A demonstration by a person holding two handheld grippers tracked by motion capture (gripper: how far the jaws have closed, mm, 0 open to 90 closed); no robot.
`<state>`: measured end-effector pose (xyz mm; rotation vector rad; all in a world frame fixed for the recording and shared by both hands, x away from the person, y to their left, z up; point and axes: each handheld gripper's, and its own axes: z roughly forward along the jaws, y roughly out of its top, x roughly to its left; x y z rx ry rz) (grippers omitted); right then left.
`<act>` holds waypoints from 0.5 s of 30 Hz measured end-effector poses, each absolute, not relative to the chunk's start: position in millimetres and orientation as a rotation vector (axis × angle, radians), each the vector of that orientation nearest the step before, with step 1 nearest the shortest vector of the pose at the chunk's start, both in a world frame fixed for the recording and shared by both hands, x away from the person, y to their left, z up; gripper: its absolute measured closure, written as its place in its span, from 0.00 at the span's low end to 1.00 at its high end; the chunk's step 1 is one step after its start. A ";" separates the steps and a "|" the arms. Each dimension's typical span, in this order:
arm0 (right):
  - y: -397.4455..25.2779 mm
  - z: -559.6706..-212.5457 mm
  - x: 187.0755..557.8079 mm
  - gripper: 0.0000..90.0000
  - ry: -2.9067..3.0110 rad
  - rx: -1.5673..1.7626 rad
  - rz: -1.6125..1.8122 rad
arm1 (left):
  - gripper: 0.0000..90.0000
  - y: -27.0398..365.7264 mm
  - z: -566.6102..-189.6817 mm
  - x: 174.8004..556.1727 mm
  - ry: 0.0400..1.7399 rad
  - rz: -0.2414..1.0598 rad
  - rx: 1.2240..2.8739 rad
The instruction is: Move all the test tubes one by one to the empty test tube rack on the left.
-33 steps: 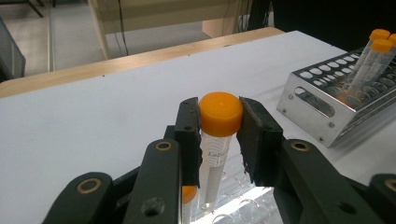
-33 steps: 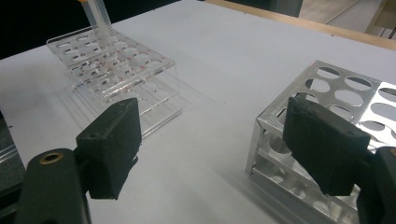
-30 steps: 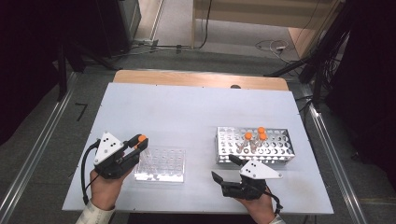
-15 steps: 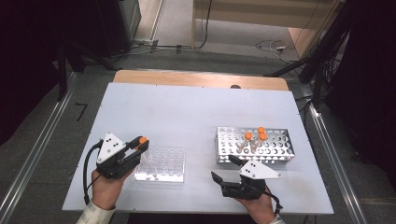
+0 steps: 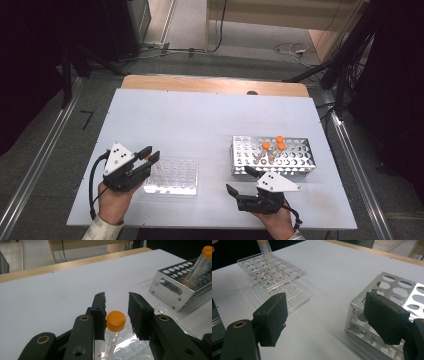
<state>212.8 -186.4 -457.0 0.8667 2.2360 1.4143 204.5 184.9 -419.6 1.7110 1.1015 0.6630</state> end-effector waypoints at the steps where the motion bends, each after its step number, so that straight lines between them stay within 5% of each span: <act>1: -186.5 -457.0 212.9 0.20 2.234 0.866 1.415 | 0.74 185.1 -419.2 204.4 1.097 0.663 1.712; 8: -188.2 -456.2 213.4 0.20 2.223 0.878 1.418 | 0.65 184.5 -417.2 202.7 1.093 0.641 1.688; 15: -191.6 -454.4 214.4 0.20 2.207 0.886 1.422 | 0.41 181.0 -416.5 201.6 1.084 0.622 1.673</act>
